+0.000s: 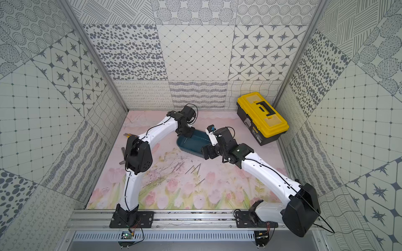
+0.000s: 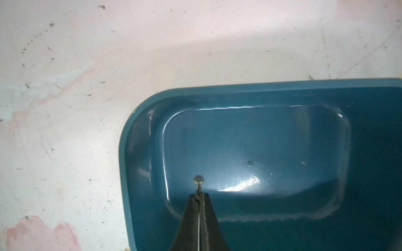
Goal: Put the nails on the desktop into the storage box
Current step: Place the nail in the storage box.
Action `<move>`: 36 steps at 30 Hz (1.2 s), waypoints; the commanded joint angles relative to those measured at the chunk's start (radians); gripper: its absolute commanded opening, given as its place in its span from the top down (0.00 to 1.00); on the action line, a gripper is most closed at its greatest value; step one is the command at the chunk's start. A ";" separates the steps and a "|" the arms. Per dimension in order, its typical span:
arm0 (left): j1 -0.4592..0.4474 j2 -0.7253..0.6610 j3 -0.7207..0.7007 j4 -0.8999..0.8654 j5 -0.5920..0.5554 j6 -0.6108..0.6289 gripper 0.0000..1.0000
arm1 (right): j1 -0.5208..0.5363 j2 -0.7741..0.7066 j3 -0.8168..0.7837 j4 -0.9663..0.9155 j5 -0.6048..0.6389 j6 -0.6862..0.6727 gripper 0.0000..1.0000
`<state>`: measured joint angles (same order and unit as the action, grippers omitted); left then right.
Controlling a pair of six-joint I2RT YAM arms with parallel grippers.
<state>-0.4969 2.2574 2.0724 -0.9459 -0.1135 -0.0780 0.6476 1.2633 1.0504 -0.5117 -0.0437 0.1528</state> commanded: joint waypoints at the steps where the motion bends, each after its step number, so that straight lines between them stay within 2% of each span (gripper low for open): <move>1: 0.000 0.023 0.007 0.028 -0.051 0.025 1.00 | -0.007 -0.036 -0.018 0.041 0.008 -0.004 0.05; 36: 0.009 0.130 -0.025 0.118 -0.100 0.005 1.00 | -0.020 -0.073 -0.047 0.052 0.012 -0.007 0.05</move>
<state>-0.4911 2.3768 2.0468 -0.8486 -0.1936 -0.0757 0.6323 1.2179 1.0119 -0.4973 -0.0399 0.1493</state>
